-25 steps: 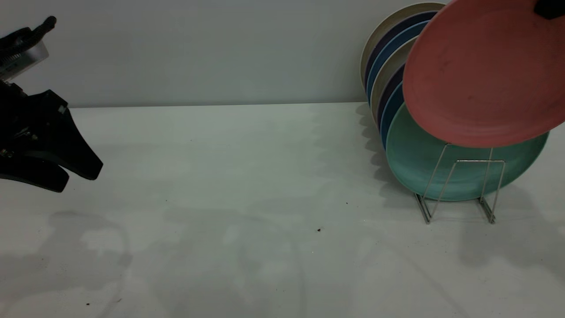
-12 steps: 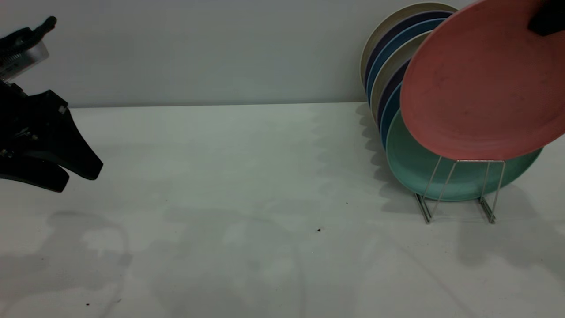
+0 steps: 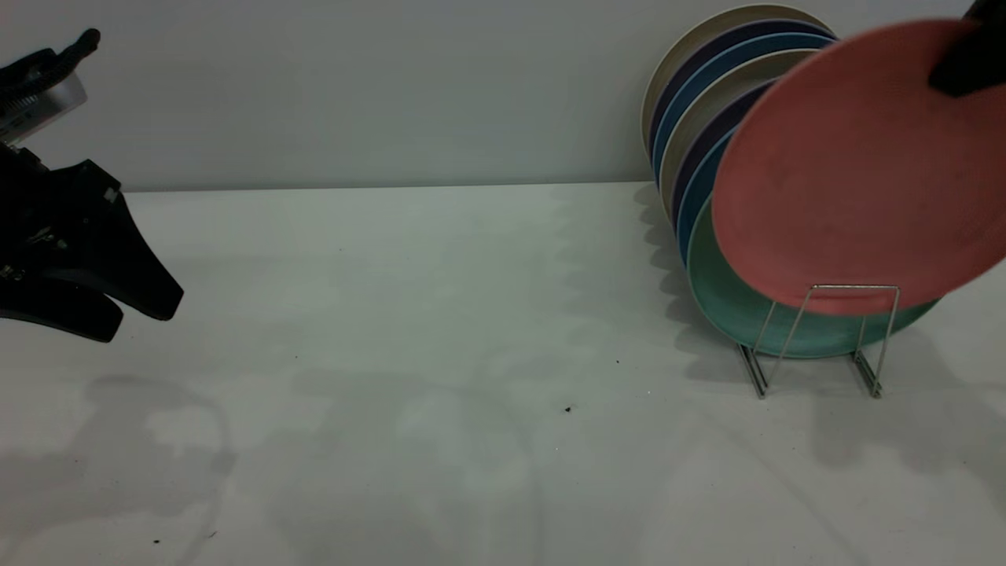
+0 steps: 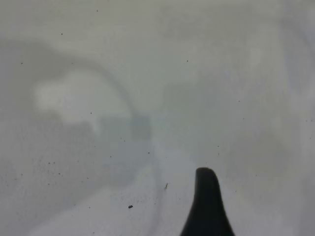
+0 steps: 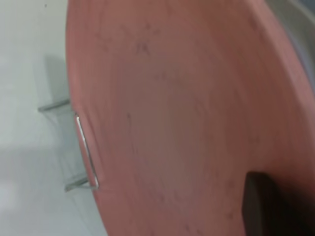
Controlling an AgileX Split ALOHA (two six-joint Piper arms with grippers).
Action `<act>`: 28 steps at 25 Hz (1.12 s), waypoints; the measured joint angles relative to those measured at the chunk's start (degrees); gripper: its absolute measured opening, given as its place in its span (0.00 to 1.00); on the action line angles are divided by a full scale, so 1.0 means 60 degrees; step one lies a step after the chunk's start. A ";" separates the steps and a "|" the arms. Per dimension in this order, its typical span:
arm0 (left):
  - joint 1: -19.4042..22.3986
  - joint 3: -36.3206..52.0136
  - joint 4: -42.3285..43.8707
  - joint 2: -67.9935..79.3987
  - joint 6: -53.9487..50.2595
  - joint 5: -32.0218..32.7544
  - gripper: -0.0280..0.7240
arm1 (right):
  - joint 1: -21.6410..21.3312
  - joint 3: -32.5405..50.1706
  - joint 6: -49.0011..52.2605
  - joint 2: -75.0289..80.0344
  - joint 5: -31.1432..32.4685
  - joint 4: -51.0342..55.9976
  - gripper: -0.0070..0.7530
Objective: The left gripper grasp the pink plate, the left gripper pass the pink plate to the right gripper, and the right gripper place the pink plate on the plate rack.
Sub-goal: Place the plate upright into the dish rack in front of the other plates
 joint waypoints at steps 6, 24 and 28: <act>0.0000 0.0000 0.0000 0.0000 0.0000 0.0000 0.81 | 0.0000 0.0000 -0.0514 0.0596 -0.0348 0.0394 0.09; 0.0000 0.0000 0.0000 0.0000 0.0006 0.0000 0.81 | 0.0000 0.0000 -0.1621 0.1047 -0.0349 0.1930 0.22; 0.0000 0.0000 0.0000 0.0000 -0.0072 0.0000 0.81 | 0.0000 0.0000 -0.1560 0.1047 -0.0213 0.2102 0.37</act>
